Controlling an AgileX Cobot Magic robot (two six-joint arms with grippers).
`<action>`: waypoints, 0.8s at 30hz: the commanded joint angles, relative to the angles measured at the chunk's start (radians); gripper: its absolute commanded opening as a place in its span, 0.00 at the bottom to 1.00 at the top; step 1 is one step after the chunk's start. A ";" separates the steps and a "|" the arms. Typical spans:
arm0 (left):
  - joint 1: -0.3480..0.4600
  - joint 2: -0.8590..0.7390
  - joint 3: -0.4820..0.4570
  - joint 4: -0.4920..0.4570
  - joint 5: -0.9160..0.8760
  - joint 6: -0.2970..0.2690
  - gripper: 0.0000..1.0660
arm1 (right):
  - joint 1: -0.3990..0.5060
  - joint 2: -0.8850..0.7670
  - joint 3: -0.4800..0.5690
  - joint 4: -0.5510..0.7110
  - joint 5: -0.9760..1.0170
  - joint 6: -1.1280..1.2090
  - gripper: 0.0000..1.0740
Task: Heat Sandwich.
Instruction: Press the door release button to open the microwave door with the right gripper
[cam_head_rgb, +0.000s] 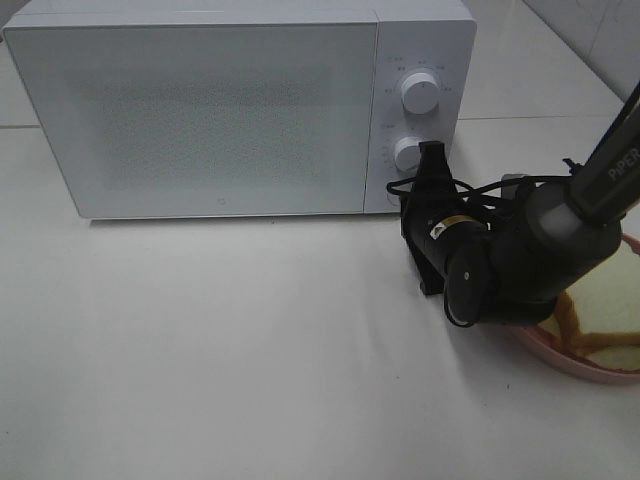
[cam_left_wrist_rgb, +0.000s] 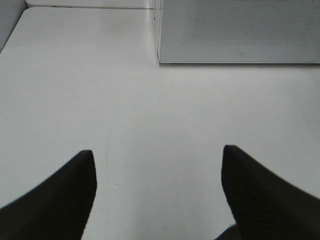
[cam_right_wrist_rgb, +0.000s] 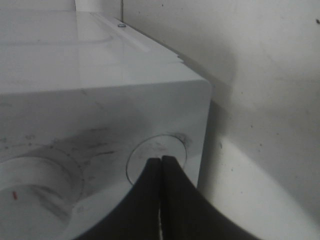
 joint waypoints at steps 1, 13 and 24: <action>-0.004 -0.023 0.003 -0.001 -0.013 -0.003 0.63 | -0.004 -0.002 -0.040 0.056 0.004 -0.100 0.00; -0.004 -0.023 0.003 -0.001 -0.013 -0.003 0.63 | -0.084 -0.002 -0.162 -0.003 0.123 -0.106 0.00; -0.004 -0.023 0.003 -0.001 -0.013 -0.003 0.63 | -0.096 0.016 -0.200 0.010 -0.023 -0.098 0.00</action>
